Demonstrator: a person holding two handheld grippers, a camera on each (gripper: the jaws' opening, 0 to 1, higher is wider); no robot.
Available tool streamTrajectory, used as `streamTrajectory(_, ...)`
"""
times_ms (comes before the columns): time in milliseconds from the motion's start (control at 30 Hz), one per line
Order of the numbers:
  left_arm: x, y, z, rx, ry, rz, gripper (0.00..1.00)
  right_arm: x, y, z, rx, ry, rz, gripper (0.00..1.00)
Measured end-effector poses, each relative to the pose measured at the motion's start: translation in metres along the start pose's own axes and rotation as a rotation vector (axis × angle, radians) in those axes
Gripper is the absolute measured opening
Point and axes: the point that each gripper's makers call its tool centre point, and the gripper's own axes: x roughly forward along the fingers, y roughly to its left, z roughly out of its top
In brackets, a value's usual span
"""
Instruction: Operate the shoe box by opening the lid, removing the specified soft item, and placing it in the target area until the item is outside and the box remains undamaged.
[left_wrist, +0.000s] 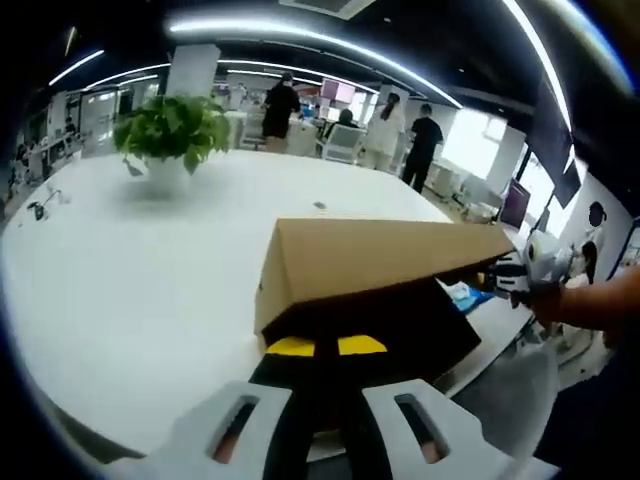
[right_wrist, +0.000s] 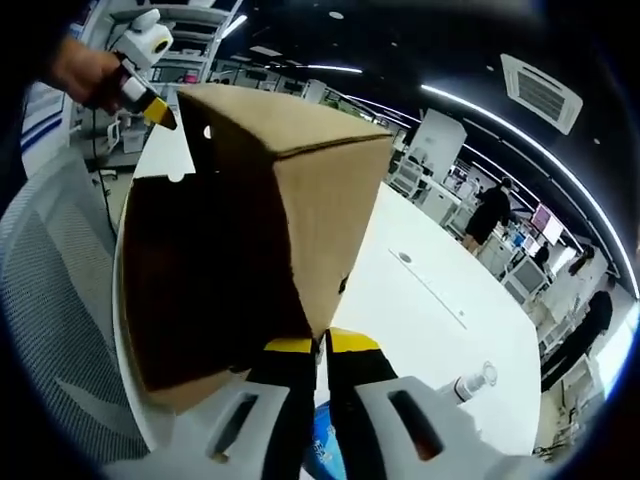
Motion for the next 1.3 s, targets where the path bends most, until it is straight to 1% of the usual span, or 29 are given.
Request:
streamTrajectory(133,0.0,0.0,-0.003,0.016,0.01,0.002,0.0,-0.001,0.002,-0.001,-0.01,0.001,0.001,0.01)
streamTrajectory(300,-0.001,0.001,-0.008,0.011,0.024,0.002,0.0,-0.002,0.007,-0.003,-0.048,0.014,0.002,0.01)
streamTrajectory(767,-0.002,0.002,-0.02,0.004,0.049,-0.001,0.0,-0.006,0.02,-0.013,-0.052,0.044,0.04,0.04)
streamTrajectory(800,-0.002,0.002,-0.021,0.001,0.051,-0.002,0.0,-0.006,0.022,-0.014,-0.04,0.048,0.054,0.05)
streamTrajectory(867,-0.001,0.003,-0.024,0.0,0.06,-0.002,0.0,-0.008,0.023,-0.016,-0.04,0.053,0.053,0.04)
streamTrajectory(900,-0.002,0.003,-0.025,0.001,0.059,-0.002,0.0,-0.009,0.024,-0.016,-0.027,0.054,0.057,0.04)
streamTrajectory(1033,-0.001,0.003,-0.03,0.003,0.069,-0.003,0.0,-0.017,0.028,-0.021,-0.019,0.064,0.065,0.06)
streamTrajectory(1100,-0.001,0.002,-0.031,-0.006,0.071,-0.007,0.0,-0.021,0.029,-0.024,-0.016,0.072,0.062,0.05)
streamTrajectory(1167,-0.001,0.003,-0.034,-0.008,0.078,-0.011,0.0,-0.026,0.031,-0.026,0.011,0.071,0.068,0.06)
streamTrajectory(1233,0.0,0.004,-0.037,-0.009,0.087,-0.012,0.0,-0.032,0.033,-0.026,0.017,0.075,0.072,0.06)
streamTrajectory(1300,0.0,0.004,-0.04,-0.008,0.093,-0.015,0.0,-0.039,0.033,-0.022,0.079,0.054,0.065,0.07)
